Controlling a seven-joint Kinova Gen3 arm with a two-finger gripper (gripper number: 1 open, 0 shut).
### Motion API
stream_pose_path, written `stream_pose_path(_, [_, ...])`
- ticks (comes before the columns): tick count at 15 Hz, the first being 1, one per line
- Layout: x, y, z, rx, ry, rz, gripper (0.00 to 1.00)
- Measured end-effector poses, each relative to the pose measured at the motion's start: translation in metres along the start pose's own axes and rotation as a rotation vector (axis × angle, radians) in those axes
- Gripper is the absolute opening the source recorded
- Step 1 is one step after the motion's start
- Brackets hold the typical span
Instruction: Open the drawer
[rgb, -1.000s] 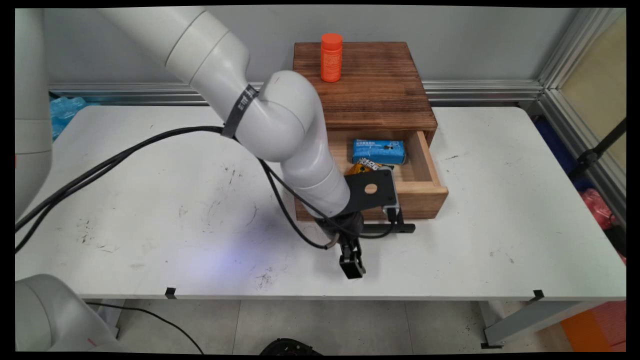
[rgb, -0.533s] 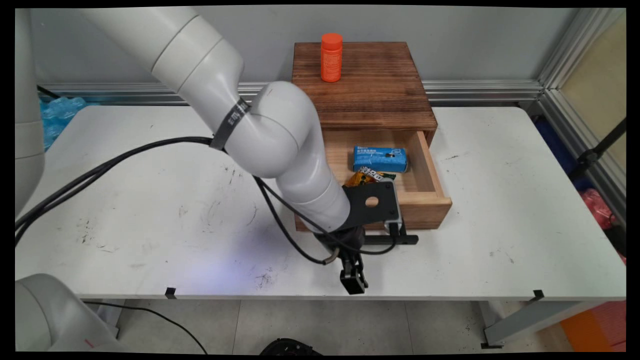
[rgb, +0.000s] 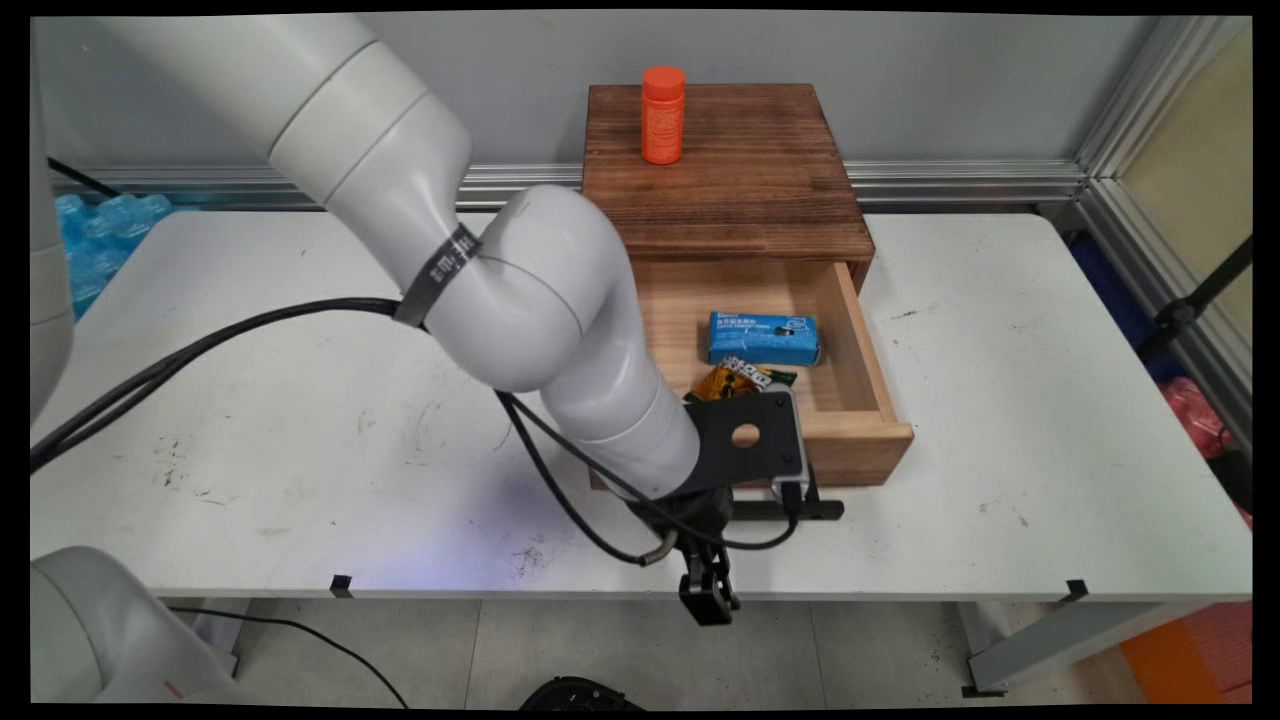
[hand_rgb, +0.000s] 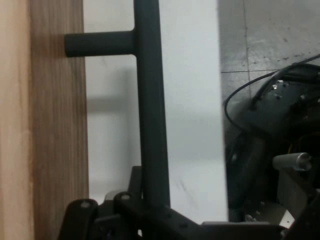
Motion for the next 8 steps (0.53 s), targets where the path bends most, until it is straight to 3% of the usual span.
stream_pose_path(8, [-0.001,0.025,-0.006,-0.022,-0.001,0.019,1.0])
